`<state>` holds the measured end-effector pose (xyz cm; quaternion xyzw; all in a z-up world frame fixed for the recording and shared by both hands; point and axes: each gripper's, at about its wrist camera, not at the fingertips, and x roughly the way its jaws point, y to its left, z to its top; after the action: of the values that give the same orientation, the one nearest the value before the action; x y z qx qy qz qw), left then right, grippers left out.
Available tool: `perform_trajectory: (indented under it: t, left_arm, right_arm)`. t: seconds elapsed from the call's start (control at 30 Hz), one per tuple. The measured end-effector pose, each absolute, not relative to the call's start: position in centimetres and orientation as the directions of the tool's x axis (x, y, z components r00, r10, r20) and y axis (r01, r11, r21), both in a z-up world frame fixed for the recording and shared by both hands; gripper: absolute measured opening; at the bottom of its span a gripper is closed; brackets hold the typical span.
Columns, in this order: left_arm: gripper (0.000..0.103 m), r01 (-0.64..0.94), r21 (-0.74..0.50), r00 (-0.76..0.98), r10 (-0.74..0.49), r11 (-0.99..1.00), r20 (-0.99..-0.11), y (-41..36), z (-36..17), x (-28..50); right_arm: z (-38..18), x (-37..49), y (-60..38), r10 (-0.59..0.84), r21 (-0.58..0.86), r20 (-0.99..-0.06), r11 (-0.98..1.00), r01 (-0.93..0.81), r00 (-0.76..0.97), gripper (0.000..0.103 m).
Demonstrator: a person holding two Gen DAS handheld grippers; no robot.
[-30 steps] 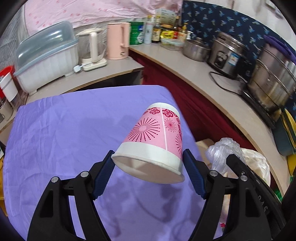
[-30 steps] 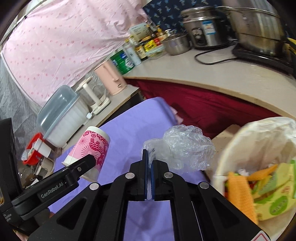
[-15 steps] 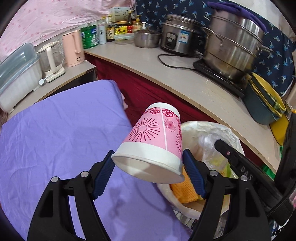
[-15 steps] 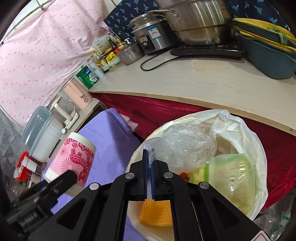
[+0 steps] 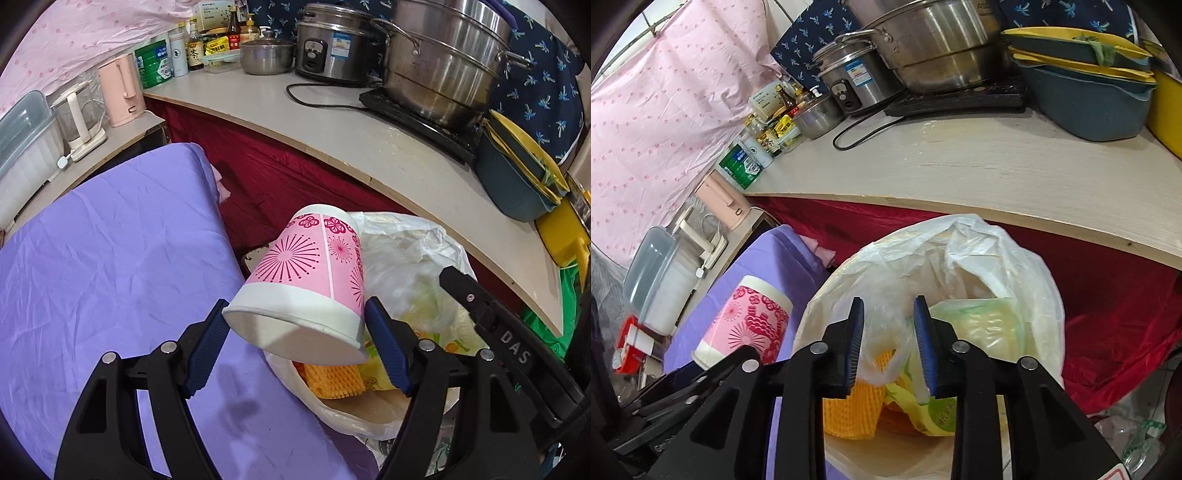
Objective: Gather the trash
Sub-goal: 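Carry the pink cup and plastic bag over the bin with both grippers, then open both grippers to drop the cup and plastic bag into the bin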
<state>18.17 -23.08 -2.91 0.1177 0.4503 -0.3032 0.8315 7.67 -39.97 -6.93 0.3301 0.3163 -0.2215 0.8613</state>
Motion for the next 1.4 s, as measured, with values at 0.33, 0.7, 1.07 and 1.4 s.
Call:
perform_trajectory:
  t: [0.33,0.7,1.07,1.4]
  left_arm:
    - [0.073,0.638,-0.072,0.365,-0.383,0.767,-0.849,-25.1,-5.1,16.8]
    - [0.087,0.625,-0.062,0.368,-0.364,0.778,-0.856,-25.6,-5.5,16.0]
    - [0.087,0.575,-0.05,0.422,-0.348,0.816,-0.837,-23.1,-4.0,16.2]
    - [0.087,0.53,-0.007,0.494,-0.315,0.848,-0.81,-20.3,-2.3,15.1]
  right_arm:
    - [-6.0,4.6,-40.6,-0.201,0.44,-0.673,0.665,0.604,0.712,0.031]
    - [-5.7,3.1,-39.9,-0.221,0.417,-0.674,0.674,0.61,0.705,0.036]
    - [-5.3,3.0,-37.9,-0.201,0.39,-0.684,0.712,0.584,0.701,0.043]
    - [-4.0,2.1,-34.9,-0.204,0.31,-0.698,0.778,0.546,0.686,0.05]
